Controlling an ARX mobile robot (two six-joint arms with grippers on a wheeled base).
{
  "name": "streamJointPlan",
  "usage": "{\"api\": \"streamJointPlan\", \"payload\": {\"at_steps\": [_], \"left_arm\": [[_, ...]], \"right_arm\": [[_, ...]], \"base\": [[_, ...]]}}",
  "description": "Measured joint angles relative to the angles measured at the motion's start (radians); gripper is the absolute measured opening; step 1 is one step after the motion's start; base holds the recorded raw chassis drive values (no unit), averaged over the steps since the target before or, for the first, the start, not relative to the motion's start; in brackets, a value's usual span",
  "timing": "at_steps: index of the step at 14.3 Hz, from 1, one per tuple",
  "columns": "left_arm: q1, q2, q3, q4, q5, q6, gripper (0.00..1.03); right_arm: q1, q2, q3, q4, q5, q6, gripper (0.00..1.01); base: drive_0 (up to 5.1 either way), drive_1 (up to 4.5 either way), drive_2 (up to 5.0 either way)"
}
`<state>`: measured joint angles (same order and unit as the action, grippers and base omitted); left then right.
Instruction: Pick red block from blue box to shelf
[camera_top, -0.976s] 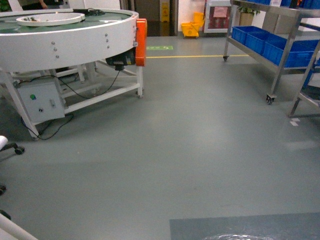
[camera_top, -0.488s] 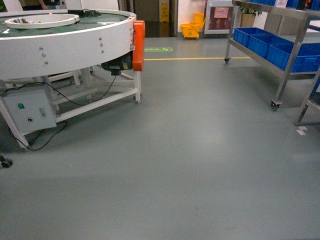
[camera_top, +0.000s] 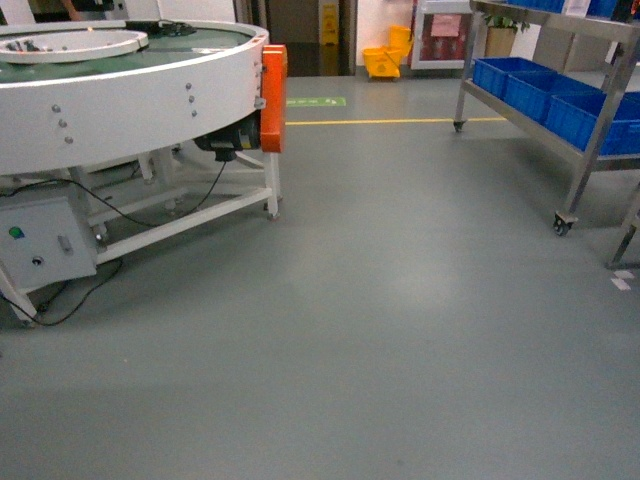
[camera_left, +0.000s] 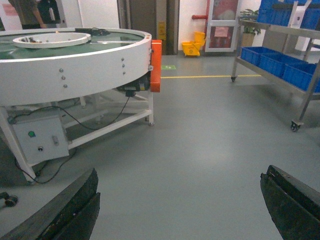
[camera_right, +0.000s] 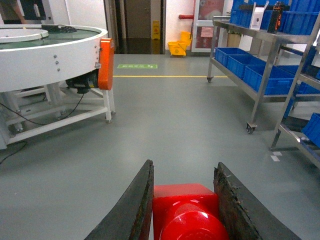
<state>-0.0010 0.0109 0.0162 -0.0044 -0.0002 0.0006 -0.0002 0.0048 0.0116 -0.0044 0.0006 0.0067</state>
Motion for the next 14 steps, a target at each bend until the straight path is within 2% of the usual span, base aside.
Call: {"api": "streamJointPlan", "payload": {"at_steps": [14], "left_arm": [[0.0,0.0,0.0,0.0,-0.001,0.0,0.98]], "right_arm": [[0.0,0.0,0.0,0.0,0.0,0.0,0.29]], "base": [[0.0,4.3,-4.2]]}}
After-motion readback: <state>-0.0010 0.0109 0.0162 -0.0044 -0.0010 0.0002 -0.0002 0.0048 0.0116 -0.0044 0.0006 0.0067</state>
